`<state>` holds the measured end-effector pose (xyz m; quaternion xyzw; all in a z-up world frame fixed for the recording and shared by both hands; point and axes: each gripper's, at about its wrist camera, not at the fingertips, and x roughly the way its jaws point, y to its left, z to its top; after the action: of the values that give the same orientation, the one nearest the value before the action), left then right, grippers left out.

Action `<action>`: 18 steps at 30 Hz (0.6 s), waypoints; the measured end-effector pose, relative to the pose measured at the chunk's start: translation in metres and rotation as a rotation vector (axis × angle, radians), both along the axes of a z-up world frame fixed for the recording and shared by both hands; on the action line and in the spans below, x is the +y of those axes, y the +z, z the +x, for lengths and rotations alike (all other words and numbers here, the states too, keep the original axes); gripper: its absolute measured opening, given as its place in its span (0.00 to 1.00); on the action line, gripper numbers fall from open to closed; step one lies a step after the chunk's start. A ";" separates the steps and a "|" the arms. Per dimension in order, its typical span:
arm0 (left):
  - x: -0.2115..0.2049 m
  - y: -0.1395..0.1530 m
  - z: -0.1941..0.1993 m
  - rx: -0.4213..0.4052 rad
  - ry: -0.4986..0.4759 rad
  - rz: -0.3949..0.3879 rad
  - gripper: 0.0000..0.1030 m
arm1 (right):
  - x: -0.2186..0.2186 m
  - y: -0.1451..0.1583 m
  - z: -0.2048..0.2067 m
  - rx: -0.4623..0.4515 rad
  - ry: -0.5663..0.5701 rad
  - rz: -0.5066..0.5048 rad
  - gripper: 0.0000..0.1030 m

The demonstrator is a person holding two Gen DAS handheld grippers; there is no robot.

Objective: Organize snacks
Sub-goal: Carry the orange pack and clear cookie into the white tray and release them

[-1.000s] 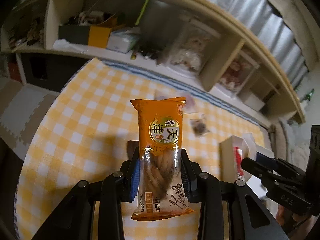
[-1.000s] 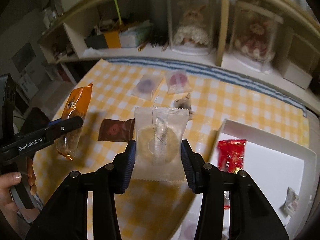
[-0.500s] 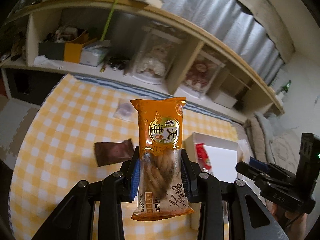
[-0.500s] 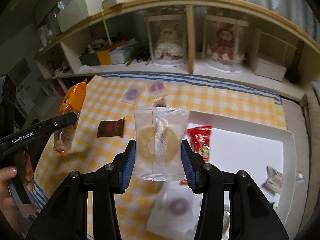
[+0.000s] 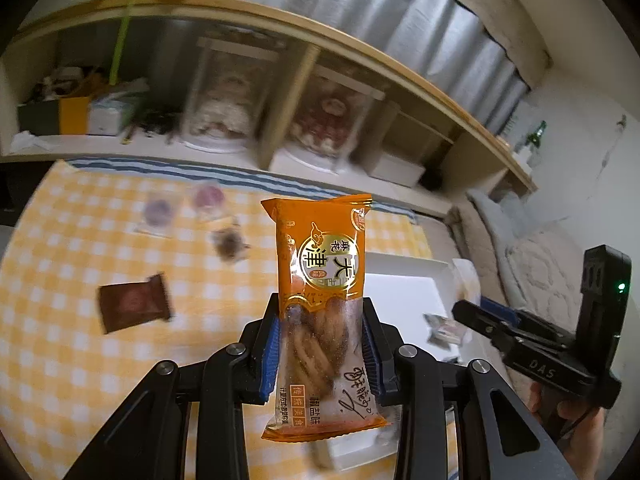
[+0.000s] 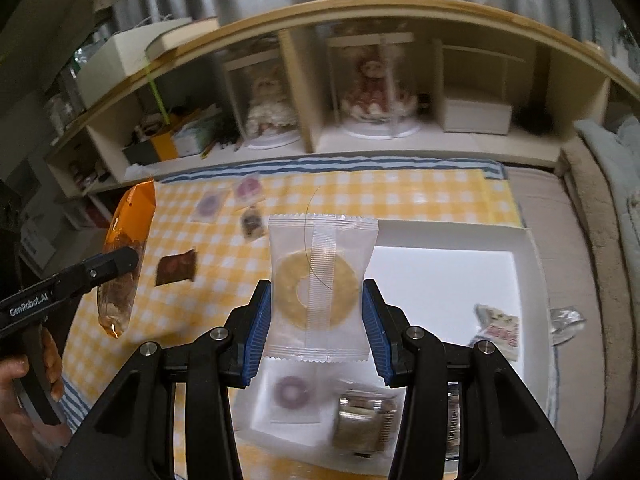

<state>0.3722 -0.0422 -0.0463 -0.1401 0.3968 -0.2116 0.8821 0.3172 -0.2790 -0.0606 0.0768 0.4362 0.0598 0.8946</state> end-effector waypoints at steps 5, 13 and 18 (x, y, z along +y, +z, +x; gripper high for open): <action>-0.043 -0.012 0.029 0.033 -0.037 -0.038 0.34 | -0.033 -0.006 0.001 0.012 -0.056 0.023 0.44; -0.118 -0.051 0.080 0.123 -0.096 -0.074 0.34 | -0.088 -0.031 0.004 0.065 -0.149 0.068 0.44; -0.160 -0.084 0.108 0.201 -0.128 -0.110 0.34 | -0.109 -0.052 0.007 0.118 -0.183 0.080 0.44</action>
<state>0.4804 -0.2018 -0.1308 -0.1833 0.4789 -0.2737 0.8137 0.3246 -0.3879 -0.1125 0.1554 0.4765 -0.0096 0.8653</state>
